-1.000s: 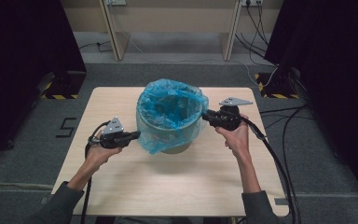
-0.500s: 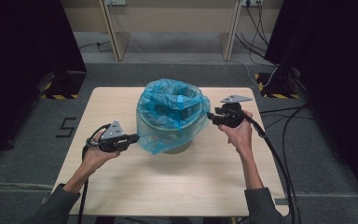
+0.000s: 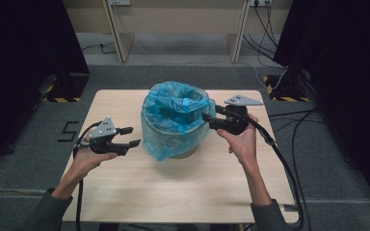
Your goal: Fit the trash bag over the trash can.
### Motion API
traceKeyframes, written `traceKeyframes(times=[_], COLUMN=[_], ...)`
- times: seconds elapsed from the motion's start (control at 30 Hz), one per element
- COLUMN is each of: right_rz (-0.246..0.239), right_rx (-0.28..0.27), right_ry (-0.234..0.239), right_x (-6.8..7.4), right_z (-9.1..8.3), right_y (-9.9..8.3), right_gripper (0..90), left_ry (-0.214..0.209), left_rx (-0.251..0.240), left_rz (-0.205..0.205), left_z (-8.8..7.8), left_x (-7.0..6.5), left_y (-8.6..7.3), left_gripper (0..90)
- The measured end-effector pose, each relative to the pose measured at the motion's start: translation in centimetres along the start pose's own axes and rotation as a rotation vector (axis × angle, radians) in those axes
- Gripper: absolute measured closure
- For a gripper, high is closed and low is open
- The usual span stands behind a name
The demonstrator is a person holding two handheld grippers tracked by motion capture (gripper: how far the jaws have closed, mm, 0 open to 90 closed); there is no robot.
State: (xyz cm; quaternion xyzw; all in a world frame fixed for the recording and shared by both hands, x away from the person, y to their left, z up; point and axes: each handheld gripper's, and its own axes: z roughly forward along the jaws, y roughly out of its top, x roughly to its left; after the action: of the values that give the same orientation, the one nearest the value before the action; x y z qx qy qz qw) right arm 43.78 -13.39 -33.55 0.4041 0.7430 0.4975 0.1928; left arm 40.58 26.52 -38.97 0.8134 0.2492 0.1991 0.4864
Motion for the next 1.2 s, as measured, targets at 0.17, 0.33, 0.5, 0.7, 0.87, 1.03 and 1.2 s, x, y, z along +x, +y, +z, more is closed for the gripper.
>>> traceKeyframes(times=[0.17, 0.33, 0.5, 0.7, 0.87, 1.03, 1.2], right_rz=[0.017, 0.039, 0.059, 0.01, -0.014, -0.003, -0.007], right_rx=[0.051, 0.04, 0.037, 0.042, 0.018, 0.018, 0.045], right_ry=[-0.036, -0.042, 0.013, -0.031, -0.062, -0.039, -0.048], right_x=[-0.8, -2.4, -4.1, -3.7, -1.9, -0.3, 0.0], right_z=[1.4, 2.4, 3.8, 3.7, 1.9, 1.1, 1.4], right_y=[-0.3, 0.0, 0.5, 0.8, 0.7, 0.4, 0.2], right_gripper=[45.3, 50.1, 50.8, 42.1, 35.3, 34.3, 34.4], left_ry=[0.045, 0.088, 0.117, 0.116, 0.109, 0.111, 0.102], left_rx=[-0.051, -0.116, -0.149, -0.128, -0.12, -0.109, -0.105], left_rz=[-0.058, -0.093, -0.093, -0.079, -0.031, 0.029, 0.042], left_z=[-0.2, 0.2, 1.4, 3.0, 3.0, 2.7, 2.9], left_x=[1.4, 2.9, 2.8, 2.3, 0.3, -1.8, -2.5], left_y=[1.2, 2.4, 4.2, 5.0, 4.7, 5.1, 5.3], left_gripper=[38.0, 38.5, 36.4, 34.9, 34.5, 34.1, 32.5])
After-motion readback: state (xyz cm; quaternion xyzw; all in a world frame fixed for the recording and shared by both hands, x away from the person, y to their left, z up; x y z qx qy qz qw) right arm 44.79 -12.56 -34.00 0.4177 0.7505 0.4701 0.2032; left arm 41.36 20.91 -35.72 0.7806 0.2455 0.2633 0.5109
